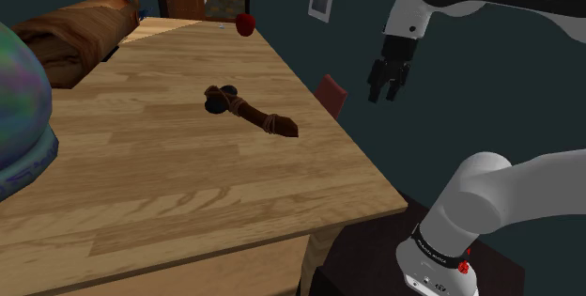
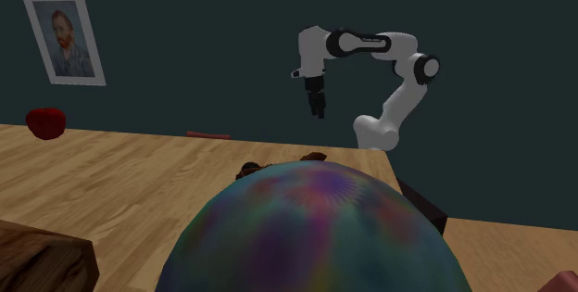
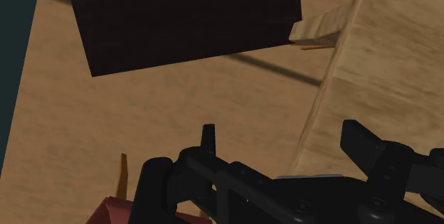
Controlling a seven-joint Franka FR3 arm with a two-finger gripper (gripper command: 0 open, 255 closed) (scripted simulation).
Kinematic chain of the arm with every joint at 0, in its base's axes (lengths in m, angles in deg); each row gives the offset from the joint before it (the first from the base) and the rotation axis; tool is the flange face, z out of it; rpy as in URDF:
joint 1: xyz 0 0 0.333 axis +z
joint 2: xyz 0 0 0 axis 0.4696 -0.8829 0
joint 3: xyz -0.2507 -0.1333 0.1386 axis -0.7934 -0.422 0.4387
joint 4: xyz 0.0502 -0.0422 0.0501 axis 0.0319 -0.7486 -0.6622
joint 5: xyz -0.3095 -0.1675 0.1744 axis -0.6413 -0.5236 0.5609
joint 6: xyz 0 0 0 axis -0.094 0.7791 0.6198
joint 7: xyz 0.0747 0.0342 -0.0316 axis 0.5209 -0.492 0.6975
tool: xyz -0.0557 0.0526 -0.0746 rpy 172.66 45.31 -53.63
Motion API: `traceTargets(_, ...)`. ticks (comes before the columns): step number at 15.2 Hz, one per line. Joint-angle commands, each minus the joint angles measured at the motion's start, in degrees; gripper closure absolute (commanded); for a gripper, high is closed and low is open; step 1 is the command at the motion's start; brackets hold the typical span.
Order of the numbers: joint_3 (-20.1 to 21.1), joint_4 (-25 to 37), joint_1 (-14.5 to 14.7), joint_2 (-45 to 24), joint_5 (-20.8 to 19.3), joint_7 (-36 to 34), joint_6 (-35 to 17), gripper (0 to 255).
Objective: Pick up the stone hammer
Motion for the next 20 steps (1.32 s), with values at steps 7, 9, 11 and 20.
traceTargets(7, 7.75, 6.18, 2.88, -9.00, -0.29, -4.11, -5.15, 0)
traceTargets(9, 10.29, 8.67, 3.58, -12.28, -0.94, -5.61, -6.52, 0)
traceTargets(11, 12.79, 11.37, 4.21, -15.68, -1.92, -7.23, -7.70, 0)
traceTargets(20, 23.80, 26.37, 6.67, -32.95, -10.70, -15.91, -9.91, 0)
